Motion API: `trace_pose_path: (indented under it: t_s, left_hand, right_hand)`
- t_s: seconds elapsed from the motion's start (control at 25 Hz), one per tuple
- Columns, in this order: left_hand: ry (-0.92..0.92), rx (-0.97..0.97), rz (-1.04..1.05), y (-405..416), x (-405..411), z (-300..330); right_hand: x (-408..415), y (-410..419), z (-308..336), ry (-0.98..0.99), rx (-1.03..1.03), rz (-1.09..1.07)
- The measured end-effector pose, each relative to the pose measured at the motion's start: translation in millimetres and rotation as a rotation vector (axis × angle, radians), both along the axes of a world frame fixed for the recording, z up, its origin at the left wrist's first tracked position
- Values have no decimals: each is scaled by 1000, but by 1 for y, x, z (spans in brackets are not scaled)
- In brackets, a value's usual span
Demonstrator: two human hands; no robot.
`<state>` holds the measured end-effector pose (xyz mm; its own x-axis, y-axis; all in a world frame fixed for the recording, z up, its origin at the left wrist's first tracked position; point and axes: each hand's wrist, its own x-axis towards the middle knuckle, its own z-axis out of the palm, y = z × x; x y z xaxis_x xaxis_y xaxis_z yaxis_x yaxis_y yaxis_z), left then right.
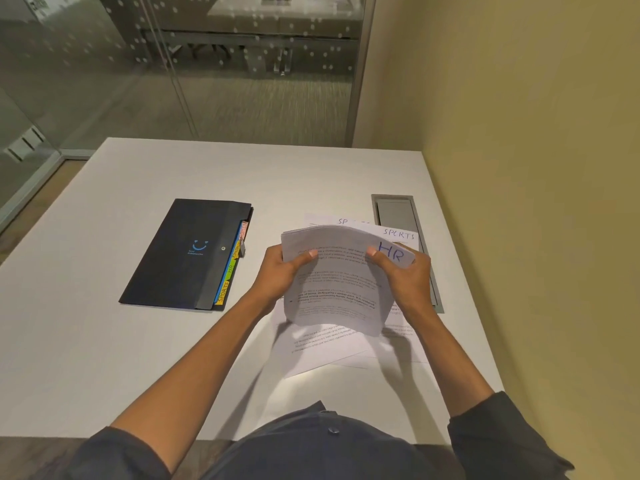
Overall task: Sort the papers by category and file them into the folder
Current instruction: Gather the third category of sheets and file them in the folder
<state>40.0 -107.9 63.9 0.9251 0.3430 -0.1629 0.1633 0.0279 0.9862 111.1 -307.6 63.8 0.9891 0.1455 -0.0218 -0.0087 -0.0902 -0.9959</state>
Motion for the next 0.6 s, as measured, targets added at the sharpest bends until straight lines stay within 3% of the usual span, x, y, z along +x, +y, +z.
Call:
trace_pose_path:
  t_s: [0.36, 0.48, 0.6]
  left_hand:
    - [-73, 124, -41, -2, 4, 15]
    - [-88, 275, -98, 7, 9, 31]
    - [-57, 552, -331, 19, 19, 62]
  right_hand:
    - [4, -14, 13, -55, 5, 90]
    - [4, -18, 14, -76, -19, 101]
    - [7, -16, 24, -134, -71, 114]
